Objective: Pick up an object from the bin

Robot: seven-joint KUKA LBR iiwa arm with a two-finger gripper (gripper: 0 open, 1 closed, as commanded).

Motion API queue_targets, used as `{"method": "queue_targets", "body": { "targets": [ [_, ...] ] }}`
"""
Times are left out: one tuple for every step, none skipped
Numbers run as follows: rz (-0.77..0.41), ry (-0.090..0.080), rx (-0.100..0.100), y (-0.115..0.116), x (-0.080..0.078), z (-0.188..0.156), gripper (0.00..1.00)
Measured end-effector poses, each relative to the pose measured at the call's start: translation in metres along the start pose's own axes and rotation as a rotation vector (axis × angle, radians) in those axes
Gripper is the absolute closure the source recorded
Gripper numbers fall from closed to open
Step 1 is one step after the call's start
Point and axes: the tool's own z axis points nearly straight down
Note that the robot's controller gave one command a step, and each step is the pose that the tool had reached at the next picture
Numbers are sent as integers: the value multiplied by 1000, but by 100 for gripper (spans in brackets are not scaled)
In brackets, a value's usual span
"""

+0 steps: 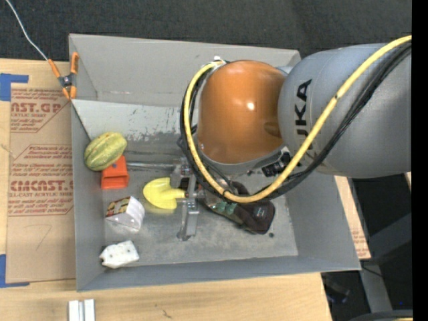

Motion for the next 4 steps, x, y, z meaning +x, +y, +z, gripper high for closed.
{"method": "queue_targets", "body": {
  "targets": [
    [3,-8,-2,-1,-2,-5,0],
    [-230,-7,-1,29,-9,76,0],
    [-584,-10,-2,90,2,78,0],
    [-616,-10,-1,81,-72,104,0]
  ]
}}
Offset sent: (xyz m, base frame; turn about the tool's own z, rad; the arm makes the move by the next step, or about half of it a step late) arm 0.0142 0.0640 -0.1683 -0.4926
